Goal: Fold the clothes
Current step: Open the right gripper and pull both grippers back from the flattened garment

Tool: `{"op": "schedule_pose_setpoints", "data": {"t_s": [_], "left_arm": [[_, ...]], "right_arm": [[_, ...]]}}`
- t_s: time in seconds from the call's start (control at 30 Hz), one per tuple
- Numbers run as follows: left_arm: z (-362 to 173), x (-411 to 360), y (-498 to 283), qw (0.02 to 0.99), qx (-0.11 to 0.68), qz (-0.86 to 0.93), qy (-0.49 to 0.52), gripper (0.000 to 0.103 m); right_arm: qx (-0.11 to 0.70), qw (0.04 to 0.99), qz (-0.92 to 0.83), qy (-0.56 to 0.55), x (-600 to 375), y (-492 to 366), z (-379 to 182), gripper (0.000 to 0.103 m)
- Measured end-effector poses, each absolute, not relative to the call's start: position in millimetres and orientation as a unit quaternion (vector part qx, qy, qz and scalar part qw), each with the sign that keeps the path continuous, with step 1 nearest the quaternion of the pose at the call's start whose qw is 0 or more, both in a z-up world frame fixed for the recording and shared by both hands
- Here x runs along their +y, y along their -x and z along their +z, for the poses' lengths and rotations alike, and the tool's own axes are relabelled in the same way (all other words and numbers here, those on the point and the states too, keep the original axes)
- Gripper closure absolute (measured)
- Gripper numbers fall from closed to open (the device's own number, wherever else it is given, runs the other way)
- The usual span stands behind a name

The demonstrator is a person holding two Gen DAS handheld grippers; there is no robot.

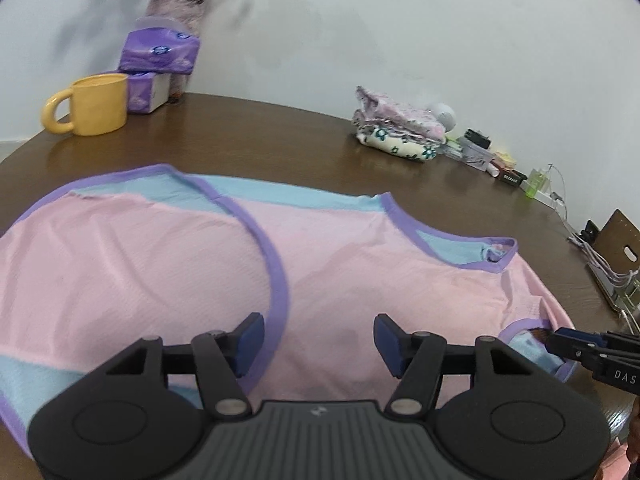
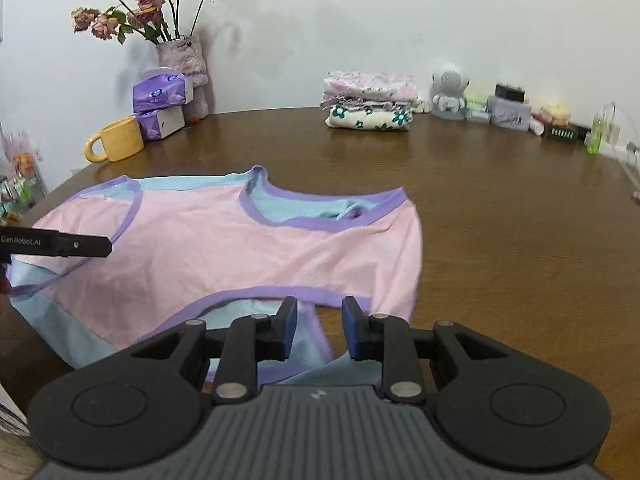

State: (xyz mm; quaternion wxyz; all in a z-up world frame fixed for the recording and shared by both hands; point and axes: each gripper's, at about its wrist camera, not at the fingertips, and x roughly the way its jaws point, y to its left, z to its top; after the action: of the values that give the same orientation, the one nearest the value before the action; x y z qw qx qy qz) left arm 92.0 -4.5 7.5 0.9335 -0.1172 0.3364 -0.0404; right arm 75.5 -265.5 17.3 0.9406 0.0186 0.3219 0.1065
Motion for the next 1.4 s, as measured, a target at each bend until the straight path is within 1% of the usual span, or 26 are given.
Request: {"op": "schedule_pose_setpoints", "data": {"t_s": [0.23,0.27,0.33,0.4,0.43,0.47,0.5,0.53,0.6,0.63,0.7,0.77,0.8,0.87,1.0,1.2,1.4], "left_arm": [[4,-5,-83,0.94,0.324,-0.037,0.1,0.043],[4,-4,-82,0.94,0.322,-0.038,0.101,0.043],[4,-3,-79,0.942,0.314,-0.045,0.109,0.043],[6,-2,-71,0.947,0.294,-0.054,0.118,0.036],[7,-1,-66,0.95,0.283,-0.056,0.12,0.028],[8,-1,-61,0.953,0.273,-0.055,0.12,0.021],[9,0,-56,0.955,0.265,-0.054,0.119,0.019],[9,0,-51,0.957,0.261,-0.055,0.117,0.016],[11,-1,-42,0.96,0.252,-0.057,0.111,0.011],[11,-2,-37,0.962,0.245,-0.057,0.105,0.007],[12,-3,-27,0.967,0.229,-0.058,0.098,0.004],[12,-3,-19,0.969,0.223,-0.054,0.096,0.002],[11,-4,-16,0.969,0.223,-0.05,0.094,0.002],[11,-5,-10,0.969,0.224,-0.041,0.091,0.001],[9,-3,-3,0.968,0.231,-0.024,0.093,0.001],[6,1,7,0.967,0.236,-0.016,0.096,0.001],[5,3,19,0.967,0.235,-0.011,0.093,0.001]], "right_arm": [[0.324,0.941,0.095,-0.008,-257,-72,4,0.078],[0.322,0.942,0.094,-0.012,-256,-71,5,0.077],[0.311,0.945,0.094,-0.028,-256,-67,7,0.071],[0.296,0.949,0.097,-0.046,-254,-62,11,0.062],[0.289,0.951,0.099,-0.055,-253,-59,12,0.059],[0.284,0.951,0.104,-0.063,-251,-56,13,0.054],[0.279,0.952,0.108,-0.069,-249,-53,13,0.047],[0.276,0.952,0.112,-0.072,-247,-51,14,0.044],[0.272,0.952,0.118,-0.077,-243,-47,15,0.03],[0.27,0.952,0.12,-0.079,-241,-44,15,0.027],[0.265,0.953,0.122,-0.085,-235,-39,16,0.017],[0.264,0.952,0.125,-0.093,-230,-35,15,0.012],[0.264,0.951,0.131,-0.094,-226,-32,15,0.006],[0.262,0.951,0.139,-0.085,-219,-27,15,0.001],[0.256,0.954,0.138,-0.066,-209,-19,16,0.001],[0.259,0.954,0.127,-0.081,-208,-11,14,0.0],[0.265,0.956,0.104,-0.066,-201,-5,12,0.0]]}}
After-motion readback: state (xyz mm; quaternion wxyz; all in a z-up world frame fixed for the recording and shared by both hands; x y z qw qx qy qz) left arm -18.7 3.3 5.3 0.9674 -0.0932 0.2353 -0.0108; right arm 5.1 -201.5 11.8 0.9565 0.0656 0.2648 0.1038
